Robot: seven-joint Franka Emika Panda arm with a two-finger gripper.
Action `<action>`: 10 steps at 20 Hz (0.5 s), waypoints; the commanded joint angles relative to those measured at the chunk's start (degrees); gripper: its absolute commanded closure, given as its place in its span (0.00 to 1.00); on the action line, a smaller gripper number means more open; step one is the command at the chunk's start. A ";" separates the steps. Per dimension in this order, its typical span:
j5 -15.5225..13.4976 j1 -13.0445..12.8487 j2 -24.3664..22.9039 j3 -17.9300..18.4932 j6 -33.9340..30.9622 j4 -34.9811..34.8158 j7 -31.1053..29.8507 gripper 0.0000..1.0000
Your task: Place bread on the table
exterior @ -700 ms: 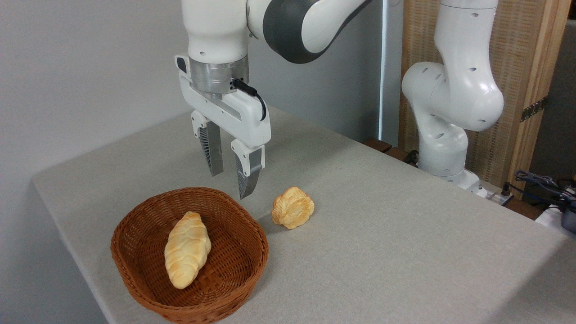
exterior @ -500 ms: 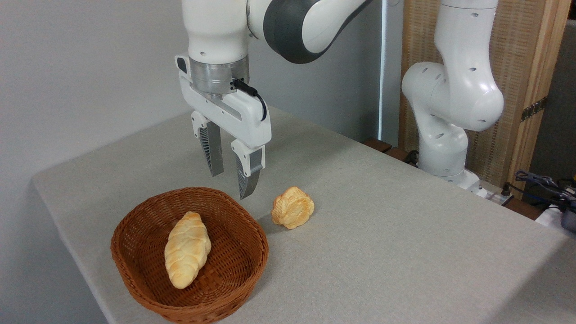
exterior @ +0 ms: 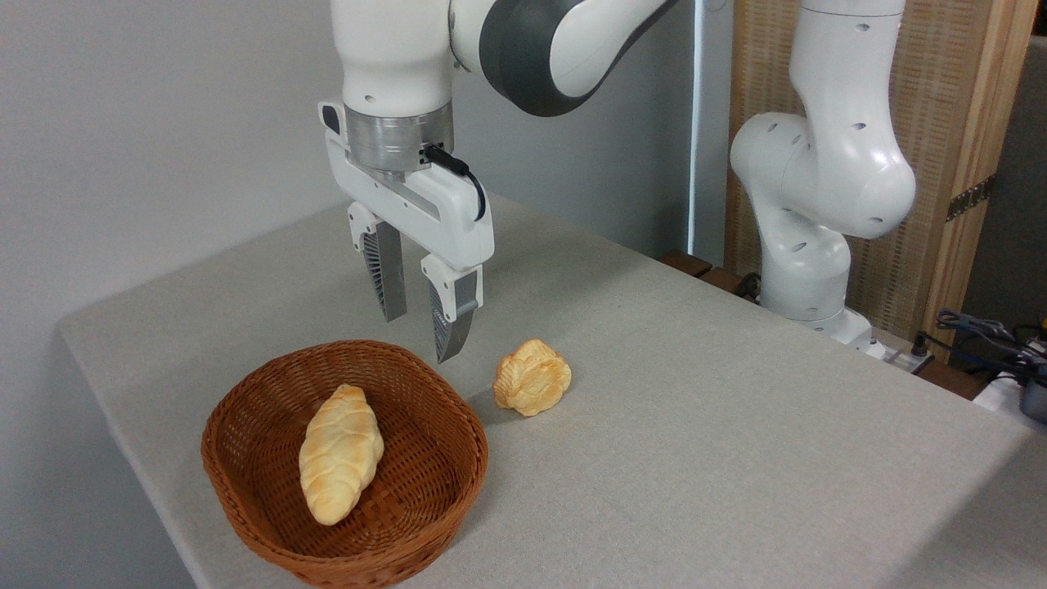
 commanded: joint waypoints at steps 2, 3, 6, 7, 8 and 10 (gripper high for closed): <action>-1.07 -0.18 0.06 0.35 -0.44 0.40 -5.41 0.00; -1.15 -0.18 0.06 0.35 -0.44 0.31 -6.64 0.00; -1.24 -0.26 0.58 0.26 -0.17 0.31 -11.39 0.00; -1.33 -0.27 0.59 0.26 0.09 0.31 -13.14 0.00; -2.11 -0.27 1.02 0.26 0.53 0.22 -16.03 0.00; -3.52 -0.18 1.37 0.44 1.23 0.22 -19.30 0.00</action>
